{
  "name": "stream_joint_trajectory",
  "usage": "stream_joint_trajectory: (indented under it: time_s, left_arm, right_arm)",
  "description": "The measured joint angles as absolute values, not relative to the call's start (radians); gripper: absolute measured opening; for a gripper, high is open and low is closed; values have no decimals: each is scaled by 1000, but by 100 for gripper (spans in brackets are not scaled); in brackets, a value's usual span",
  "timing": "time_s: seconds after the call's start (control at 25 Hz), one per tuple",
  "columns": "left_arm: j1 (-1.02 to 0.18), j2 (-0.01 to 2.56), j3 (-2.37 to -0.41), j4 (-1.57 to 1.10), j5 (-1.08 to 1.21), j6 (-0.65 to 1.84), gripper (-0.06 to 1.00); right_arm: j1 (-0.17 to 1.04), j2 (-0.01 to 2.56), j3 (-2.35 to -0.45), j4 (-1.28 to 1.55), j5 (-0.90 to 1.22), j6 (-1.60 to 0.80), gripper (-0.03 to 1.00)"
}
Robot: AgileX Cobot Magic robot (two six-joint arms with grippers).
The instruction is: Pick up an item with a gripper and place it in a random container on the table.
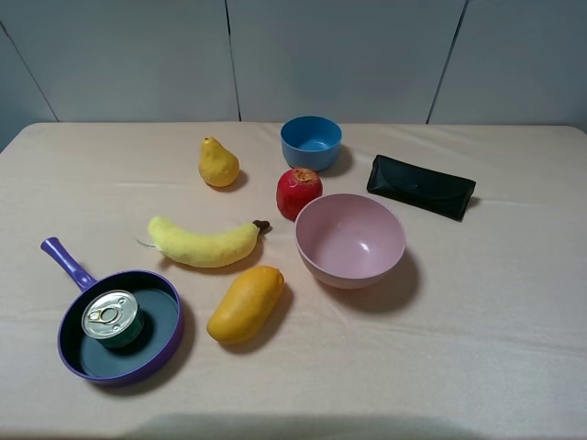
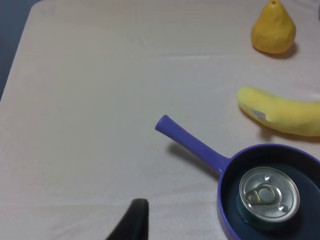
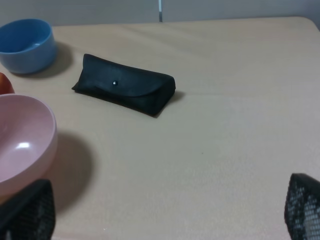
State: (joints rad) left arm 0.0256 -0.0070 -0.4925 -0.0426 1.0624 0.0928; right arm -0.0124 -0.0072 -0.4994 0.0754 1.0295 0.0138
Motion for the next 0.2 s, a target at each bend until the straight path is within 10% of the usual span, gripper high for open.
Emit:
stream_joint_trajectory:
  time_s: [0.2]
  left_arm:
    - [26, -7, -493, -43, 1062, 93, 99]
  right_arm:
    - [-12, -7, -499, 75, 1029, 14, 69]
